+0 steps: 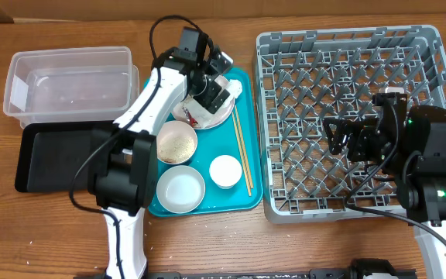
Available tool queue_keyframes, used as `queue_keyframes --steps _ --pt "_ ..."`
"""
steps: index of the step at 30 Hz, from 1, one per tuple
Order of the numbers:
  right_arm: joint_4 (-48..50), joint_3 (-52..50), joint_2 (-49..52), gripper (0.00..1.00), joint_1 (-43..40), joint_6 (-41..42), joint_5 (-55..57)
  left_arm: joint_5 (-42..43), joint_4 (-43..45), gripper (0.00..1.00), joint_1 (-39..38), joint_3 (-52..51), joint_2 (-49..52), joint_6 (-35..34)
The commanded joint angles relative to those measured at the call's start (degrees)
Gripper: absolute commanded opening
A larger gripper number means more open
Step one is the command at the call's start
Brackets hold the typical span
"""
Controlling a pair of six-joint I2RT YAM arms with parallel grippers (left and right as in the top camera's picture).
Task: Sort waste into correct bins and load items into the dishwasher
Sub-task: 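Reach the left gripper to the crumpled white napkin on the plate and grasp it, then carry the napkin left into the clear plastic bin and release it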
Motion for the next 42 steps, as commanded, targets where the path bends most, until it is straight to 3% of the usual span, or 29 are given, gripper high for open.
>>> queue_keyframes --steps 1,4,8,13,20,25,30,35,42 --pt "0.0 1.2 -0.1 1.00 -0.2 0.0 -0.5 -1.1 -0.7 0.95 -0.1 1.8 3.5 1.3" --pt "0.0 1.2 -0.1 1.00 -0.2 0.0 -0.5 -1.1 -1.0 0.88 -0.1 1.8 5.7 1.3" --pt "0.0 1.2 -0.1 1.00 -0.2 0.0 -0.5 -1.1 -1.4 0.67 -0.1 1.8 7.3 1.2" --pt "0.0 1.2 -0.1 1.00 -0.2 0.0 -0.5 -1.2 -1.4 0.06 -0.1 2.0 6.4 0.7" --pt "0.0 1.2 -0.1 1.00 -0.2 0.0 -0.5 -2.8 -5.4 0.04 0.6 8.5 0.3 -8.4" --pt "0.0 1.2 -0.1 1.00 -0.2 0.0 -0.5 -10.5 -12.9 0.04 4.1 16.1 -5.9 -21.3" --pt "0.0 1.2 -0.1 1.00 -0.2 0.0 -0.5 -17.1 -18.2 0.04 12.9 17.1 -10.0 -34.1" --pt "0.3 1.2 -0.1 1.00 -0.2 0.0 -0.5 -16.9 -18.5 0.04 20.6 15.9 -7.4 -39.1" --pt "0.2 1.2 -0.1 1.00 -0.2 0.0 -0.5 -16.9 -16.2 0.05 25.3 15.7 1.9 -39.3"
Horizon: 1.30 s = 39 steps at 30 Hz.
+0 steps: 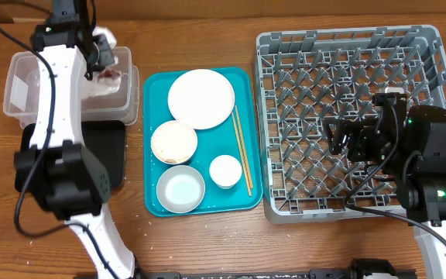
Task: Sort waste into correct bins and load items into the dishwasher
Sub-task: 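Carry the napkin left into the clear plastic bin and release it, then reach the left gripper to the small white paper cup and grasp it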
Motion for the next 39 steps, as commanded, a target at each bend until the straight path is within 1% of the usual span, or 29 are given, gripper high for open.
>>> queue_keyframes --steps 1,2,3,4,6,7,9,13,17,18,19,24,29,30,33,35,39 --pt "0.3 1.2 -0.1 1.00 -0.2 0.0 -0.5 -0.4 0.5 0.11 0.6 -0.9 5.7 -2.5" --pt "0.3 1.2 -0.1 1.00 -0.2 0.0 -0.5 -0.1 0.5 0.22 0.8 -0.9 6.4 -2.4" --pt "0.3 1.2 -0.1 1.00 -0.2 0.0 -0.5 0.4 0.4 0.38 0.9 -0.9 6.8 -2.4" --pt "0.3 1.2 -0.1 1.00 -0.2 0.0 -0.5 0.8 0.3 0.51 0.9 -0.9 6.9 -2.4" --pt "0.5 1.2 -0.1 1.00 -0.2 0.0 -0.5 1.3 0.0 0.72 0.9 -0.5 6.5 -1.7" --pt "0.7 1.2 -0.1 1.00 -0.2 0.0 -0.5 1.5 -0.3 0.77 0.9 0.1 6.0 -1.1" --pt "1.0 1.2 -0.1 1.00 -0.2 0.0 -0.5 1.7 -1.2 0.82 0.9 1.7 4.9 -0.4" --pt "1.2 1.2 -0.1 1.00 -0.2 0.0 -0.5 6.1 -4.5 0.84 0.8 7.4 1.1 2.9" --pt "1.2 1.2 -0.1 1.00 -0.2 0.0 -0.7 15.3 -9.7 0.81 0.0 12.7 -3.3 5.7" --pt "1.2 1.2 -0.1 1.00 -0.2 0.0 -1.7 18.6 -12.3 0.80 -0.8 13.4 -5.8 6.4" --pt "1.2 1.2 -0.1 1.00 -0.2 0.0 -2.3 19.4 -13.6 0.80 -1.5 13.4 -7.2 6.7" --pt "1.2 1.2 -0.1 1.00 -0.2 0.0 -3.1 18.9 -21.2 0.80 -6.2 13.4 -12.0 8.3" --pt "1.1 1.2 -0.1 1.00 -0.2 0.0 -3.5 19.0 -28.4 0.79 -10.7 13.2 -12.5 9.7" --pt "1.1 1.2 -0.1 1.00 -0.2 0.2 -3.5 19.0 -29.8 0.77 -11.8 12.9 -12.5 9.6" --pt "1.0 1.2 -0.1 1.00 -0.2 0.2 -3.6 19.9 -32.4 0.76 -14.0 12.8 -12.5 9.4" --pt "0.9 1.2 -0.1 1.00 -0.2 0.2 -3.5 21.3 -33.3 0.76 -15.1 12.8 -12.5 9.4" --pt "0.9 1.2 -0.1 1.00 -0.2 0.2 -3.6 21.3 -34.2 0.77 -17.8 11.6 -12.5 9.7"
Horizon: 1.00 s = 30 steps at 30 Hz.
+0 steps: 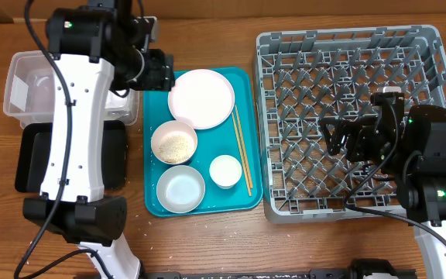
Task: Sort waste into correct bins and load items into the dishwasher
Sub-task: 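Reach the left gripper to the small white paper cup and grasp it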
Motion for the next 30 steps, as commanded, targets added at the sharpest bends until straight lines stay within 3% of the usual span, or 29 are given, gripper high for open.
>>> queue_keyframes --steps 1,15,30 --pt "0.2 1.2 -0.1 1.00 -0.2 0.2 -0.6 1.4 -0.2 0.77 -2.6 -2.0 0.3 1.3" --pt "-0.5 1.2 -0.1 1.00 -0.2 0.2 -0.5 2.2 8.3 0.78 -5.5 -21.5 0.3 1.0" --pt "-0.5 1.2 -0.1 1.00 -0.2 0.2 -0.5 1.3 14.5 0.81 -11.3 -30.4 0.3 1.8"
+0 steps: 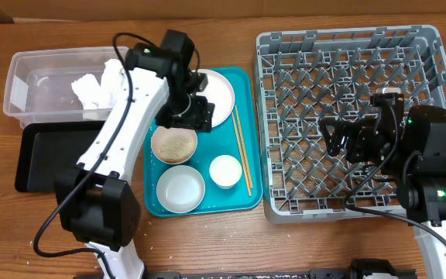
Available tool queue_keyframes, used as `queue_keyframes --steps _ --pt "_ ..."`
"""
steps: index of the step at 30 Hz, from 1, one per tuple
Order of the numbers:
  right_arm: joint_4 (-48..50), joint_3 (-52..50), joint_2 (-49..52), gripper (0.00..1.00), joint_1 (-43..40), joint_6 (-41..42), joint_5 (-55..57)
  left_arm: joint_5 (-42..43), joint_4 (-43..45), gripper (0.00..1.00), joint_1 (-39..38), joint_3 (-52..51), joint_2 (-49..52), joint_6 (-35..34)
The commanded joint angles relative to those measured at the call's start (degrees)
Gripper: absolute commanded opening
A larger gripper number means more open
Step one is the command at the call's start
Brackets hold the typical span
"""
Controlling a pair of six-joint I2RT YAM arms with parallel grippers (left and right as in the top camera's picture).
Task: Sort waste into correct bins and load items into the dishwasher
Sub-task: 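Reach the left gripper to the small white paper cup and grasp it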
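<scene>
A teal tray (152,203) holds a white plate (219,91), a bowl of tan crumbs (174,146), an empty white bowl (180,188), a small white cup (225,170) and chopsticks (241,143). My left gripper (193,113) hangs open and empty over the plate's near edge, just behind the crumb bowl. Crumpled white tissue (93,87) lies in the clear bin (22,93). My right gripper (332,139) is open and empty over the grey dishwasher rack (347,46).
A black flat bin (45,159) lies in front of the clear bin, left of the tray. The rack fills the right side of the table. The left arm stretches across the clear bin's right end and the black bin.
My left gripper has moved from the tray's back left corner to above the plate's near edge and the crumb bowl. The tissue now shows lying in the clear bin. The right arm stayed put.
My left gripper was first down on the crumpled waste on the plate. Then it held that waste over the clear bin, with the plate bare. Later it was back at the tray's left edge, and now it is over the plate, with the tissue left in the bin.
</scene>
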Motion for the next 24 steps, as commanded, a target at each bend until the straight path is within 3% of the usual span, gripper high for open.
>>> queue_keyframes --steps 1,9,16,24 --pt "0.1 1.2 -0.1 1.00 -0.2 0.2 -0.5 0.2 1.4 0.81 -1.8 -3.1 0.3 1.6" --pt "0.1 1.2 -0.1 1.00 -0.2 0.2 -0.5 0.1 6.8 0.80 -3.0 -10.2 0.3 3.5" --pt "0.1 1.2 -0.1 1.00 -0.2 0.2 -0.5 0.3 4.5 0.78 -6.8 -10.4 0.2 8.2" --pt "0.1 1.2 -0.1 1.00 -0.2 0.2 -0.5 -3.7 6.1 0.77 -10.0 -12.6 0.4 5.3"
